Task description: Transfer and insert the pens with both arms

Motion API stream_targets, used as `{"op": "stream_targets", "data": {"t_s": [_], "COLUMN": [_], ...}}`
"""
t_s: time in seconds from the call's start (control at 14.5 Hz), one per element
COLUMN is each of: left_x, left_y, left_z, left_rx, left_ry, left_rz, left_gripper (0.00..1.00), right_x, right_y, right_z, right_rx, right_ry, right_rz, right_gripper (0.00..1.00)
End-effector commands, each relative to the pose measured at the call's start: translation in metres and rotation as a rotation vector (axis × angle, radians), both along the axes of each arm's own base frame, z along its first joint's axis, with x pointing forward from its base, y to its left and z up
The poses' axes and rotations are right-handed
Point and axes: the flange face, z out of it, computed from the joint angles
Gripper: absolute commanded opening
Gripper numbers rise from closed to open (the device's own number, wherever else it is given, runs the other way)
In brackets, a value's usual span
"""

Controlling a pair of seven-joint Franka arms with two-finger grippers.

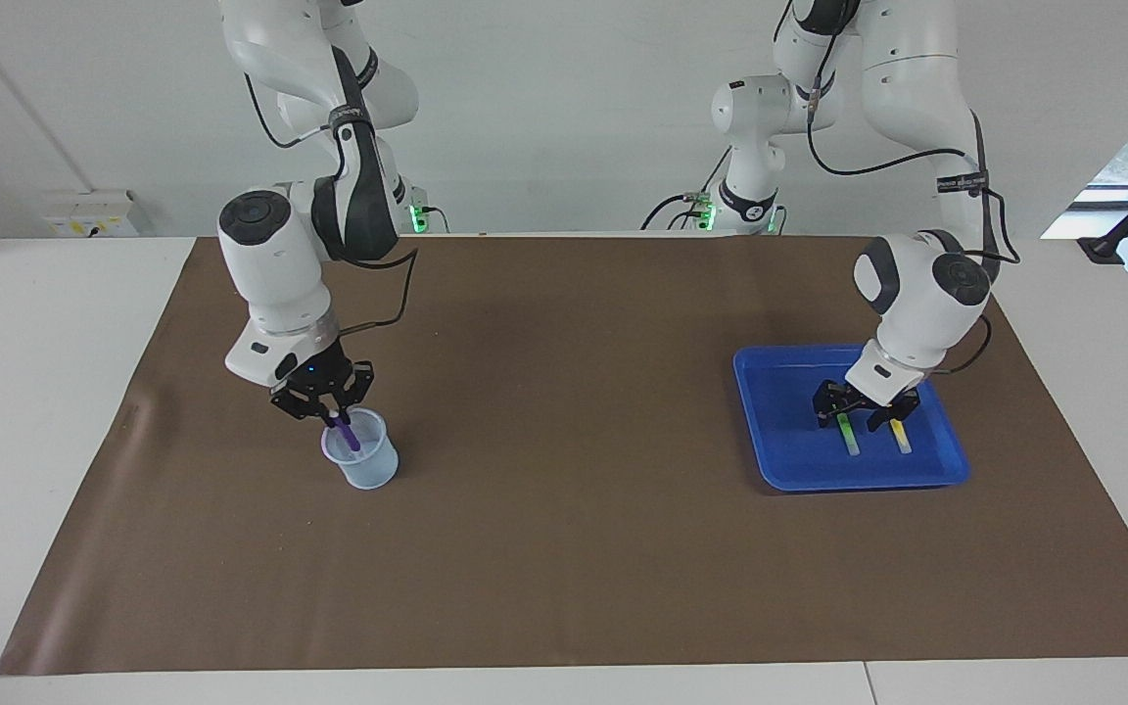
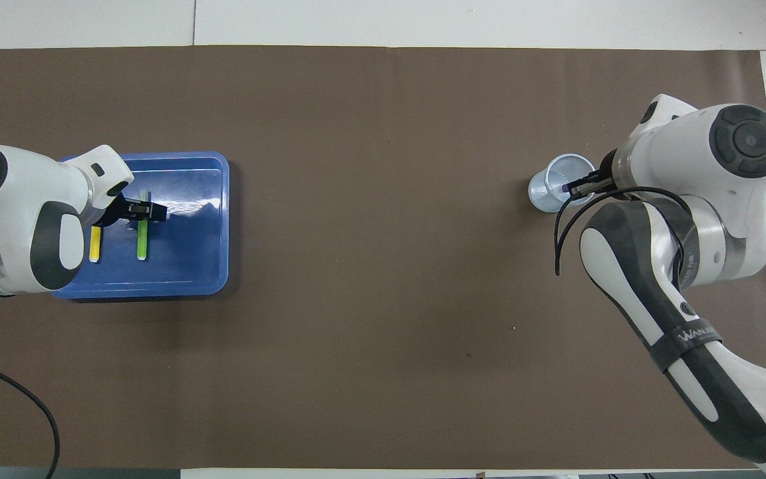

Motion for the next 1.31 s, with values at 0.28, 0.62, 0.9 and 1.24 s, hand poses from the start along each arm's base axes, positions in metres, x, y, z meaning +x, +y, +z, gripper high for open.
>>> {"op": "stream_targets", "data": {"t_s": [0.28,0.62,0.9,1.24], "left_x": [-0.009,-0.005,-0.009,-0.012], "left_y": [0.000,-0.011,-0.039,-0.114], "left_z": [-0.003,0.044,0.081,0.103], "left_rx": [0.006,-0.002,-0.022,-0.141], "left_ry": [0.006,0.027,0.026,0.077], "left_rz": [0.051,0.220,0.405,0.828], "left_gripper": [0.00,0.00,0.00,0.00], "right_x": [-0.006,0.009,0.019,0.018], "right_y": [-0.001,0.009,0.039,0.059], "right_z": [0.002,0.024,0.085,0.093], "right_rx": [-0.014,-0.005,0.082,0.400], "right_ry": [-0.017,-0.012,0.011,0.062], "right_rz": [0.023,0.036,0.033,-0.132], "right_gripper": [0.46,0.61,0.66,0.72]}}
